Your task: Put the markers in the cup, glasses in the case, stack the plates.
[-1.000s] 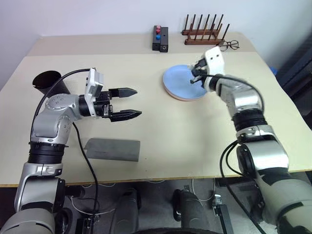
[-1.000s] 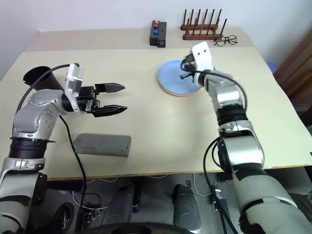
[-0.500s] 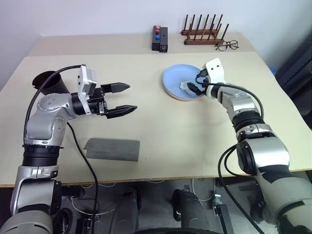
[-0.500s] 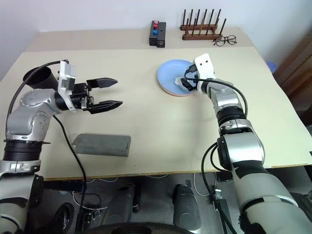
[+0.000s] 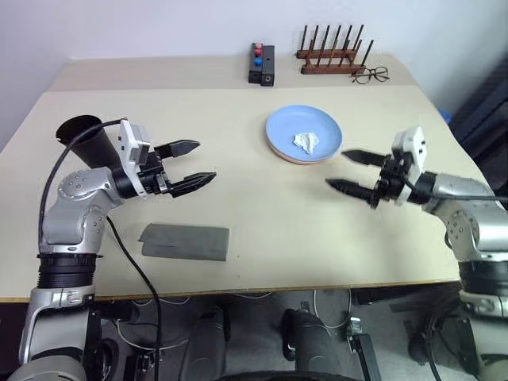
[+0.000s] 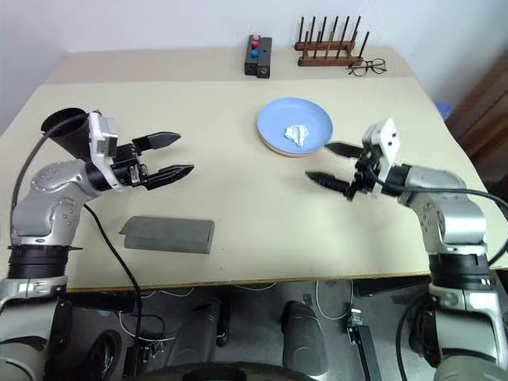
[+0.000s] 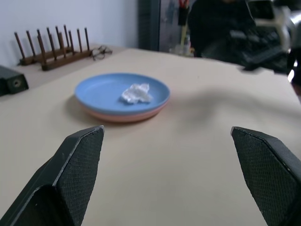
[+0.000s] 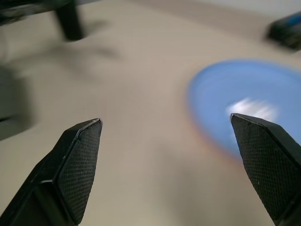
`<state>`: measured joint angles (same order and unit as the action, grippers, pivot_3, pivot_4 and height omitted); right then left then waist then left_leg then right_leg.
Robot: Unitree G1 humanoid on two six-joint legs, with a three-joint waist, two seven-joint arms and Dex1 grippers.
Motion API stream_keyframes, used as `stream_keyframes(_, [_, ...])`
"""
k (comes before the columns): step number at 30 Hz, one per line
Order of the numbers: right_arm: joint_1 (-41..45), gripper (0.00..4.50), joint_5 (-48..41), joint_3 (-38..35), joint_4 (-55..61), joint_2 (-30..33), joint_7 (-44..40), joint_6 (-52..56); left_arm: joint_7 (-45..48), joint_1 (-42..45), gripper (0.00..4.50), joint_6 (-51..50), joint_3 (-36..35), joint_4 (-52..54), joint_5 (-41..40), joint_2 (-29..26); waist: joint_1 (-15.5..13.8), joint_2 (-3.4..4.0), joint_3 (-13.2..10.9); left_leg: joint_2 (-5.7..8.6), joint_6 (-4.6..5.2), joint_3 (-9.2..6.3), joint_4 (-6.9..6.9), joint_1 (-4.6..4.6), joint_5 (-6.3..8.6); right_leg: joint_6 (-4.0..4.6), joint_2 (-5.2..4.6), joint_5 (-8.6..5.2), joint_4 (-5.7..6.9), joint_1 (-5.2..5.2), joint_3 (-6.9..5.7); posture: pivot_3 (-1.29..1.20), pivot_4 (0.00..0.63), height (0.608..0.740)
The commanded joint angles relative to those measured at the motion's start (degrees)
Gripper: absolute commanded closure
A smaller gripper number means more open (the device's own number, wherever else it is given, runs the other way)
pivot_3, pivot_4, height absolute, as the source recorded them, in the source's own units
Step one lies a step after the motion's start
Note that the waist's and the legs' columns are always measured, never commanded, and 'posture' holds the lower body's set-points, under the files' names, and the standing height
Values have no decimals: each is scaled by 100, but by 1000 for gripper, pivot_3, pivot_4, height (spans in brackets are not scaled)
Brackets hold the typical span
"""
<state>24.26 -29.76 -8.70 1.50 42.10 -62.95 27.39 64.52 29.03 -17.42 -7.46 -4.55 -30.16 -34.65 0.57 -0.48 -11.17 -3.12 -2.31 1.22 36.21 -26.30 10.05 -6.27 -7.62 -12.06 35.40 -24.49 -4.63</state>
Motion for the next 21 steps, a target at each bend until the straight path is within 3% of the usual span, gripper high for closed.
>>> stream_keyframes(1, [-58, 66, -522, -402, 668, 303, -321, 107, -118, -42, 0, 155, -19, 241, -8, 102, 10, 0, 0, -1, 0, 0, 1, 1, 0, 7, 0, -5, -1, 0, 0, 0, 150, 740])
stream_keyframes(9, [-670, 66, -382, -560, 1028, 380, -379, -488, -60, -35, 0, 385, 32, -149, 104, 270, -85, -5, 3, -1, 0, 0, -2, 0, 0, 12, 0, 1, -13, 6, 0, 0, 150, 740])
stream_keyframes(21, [-853, 66, -310, -500, 964, 403, -250, -697, -264, -226, 0, 457, -90, 115, 57, 337, -144, -5, 3, 0, 0, 1, 3, -2, 0, 16, -1, 0, -19, 10, 0, 0, 150, 740])
